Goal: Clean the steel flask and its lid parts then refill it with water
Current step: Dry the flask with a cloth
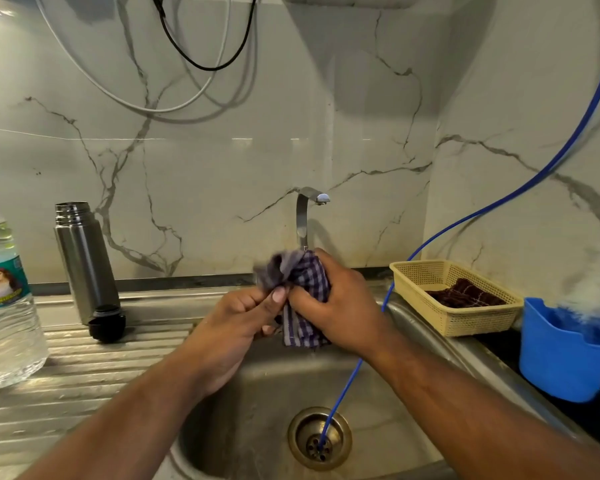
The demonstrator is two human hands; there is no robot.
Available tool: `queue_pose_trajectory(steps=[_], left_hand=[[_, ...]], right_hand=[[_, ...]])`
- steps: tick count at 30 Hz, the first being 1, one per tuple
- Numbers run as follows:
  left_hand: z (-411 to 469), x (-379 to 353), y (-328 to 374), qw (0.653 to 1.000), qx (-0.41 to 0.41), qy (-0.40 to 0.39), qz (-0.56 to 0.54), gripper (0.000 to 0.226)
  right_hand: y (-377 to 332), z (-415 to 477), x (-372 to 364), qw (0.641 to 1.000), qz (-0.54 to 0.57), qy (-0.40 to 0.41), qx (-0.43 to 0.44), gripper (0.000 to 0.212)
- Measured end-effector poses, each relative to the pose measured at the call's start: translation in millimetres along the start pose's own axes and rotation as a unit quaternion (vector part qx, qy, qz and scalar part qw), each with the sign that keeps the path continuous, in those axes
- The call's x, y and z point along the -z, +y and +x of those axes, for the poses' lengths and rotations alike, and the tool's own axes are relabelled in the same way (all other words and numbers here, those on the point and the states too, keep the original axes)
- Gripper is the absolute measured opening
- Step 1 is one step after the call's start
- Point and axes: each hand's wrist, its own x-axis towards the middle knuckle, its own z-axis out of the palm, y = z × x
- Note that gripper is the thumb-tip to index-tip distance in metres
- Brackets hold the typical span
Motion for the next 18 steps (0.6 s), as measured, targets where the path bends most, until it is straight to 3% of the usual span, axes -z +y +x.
queue_pose_trajectory(steps=[2, 4, 7, 9, 11, 14, 18], left_hand=[[0, -2, -2, 1.000, -0.023, 0.006, -0.001, 0.040], [-1, 2, -6, 0.995, -0.069, -0.014, 0.072, 0.035], [-1, 5, -6, 0.973, -0.115, -0.063, 0.188, 0.027], [0, 3, -6, 0.968, -0.139, -0.073, 0.197, 0.026], [1, 2, -7, 0.972, -0.142, -0.063, 0.178, 0.027], [-1, 1, -11, 0.976, -0.129, -0.045, 0.172, 0.030], [-1, 4, -14, 0.988, -0.098, 0.013, 0.119, 0.030]], right_hand=[[-1, -2, -6, 0.998, 0.054, 0.004, -0.011, 0.023], [-1, -2, -11, 0.975, 0.193, 0.008, -0.111, 0.021], [3, 0, -8, 0.851, 0.433, -0.072, -0.290, 0.042], [6, -2, -1, 0.764, 0.508, -0.138, -0.374, 0.052], [11, -2, 0, 0.710, 0.537, -0.192, -0.413, 0.057], [21, -2, -2, 0.718, 0.506, -0.221, -0.424, 0.056], [30, -9, -9, 0.772, 0.362, -0.259, -0.454, 0.060]])
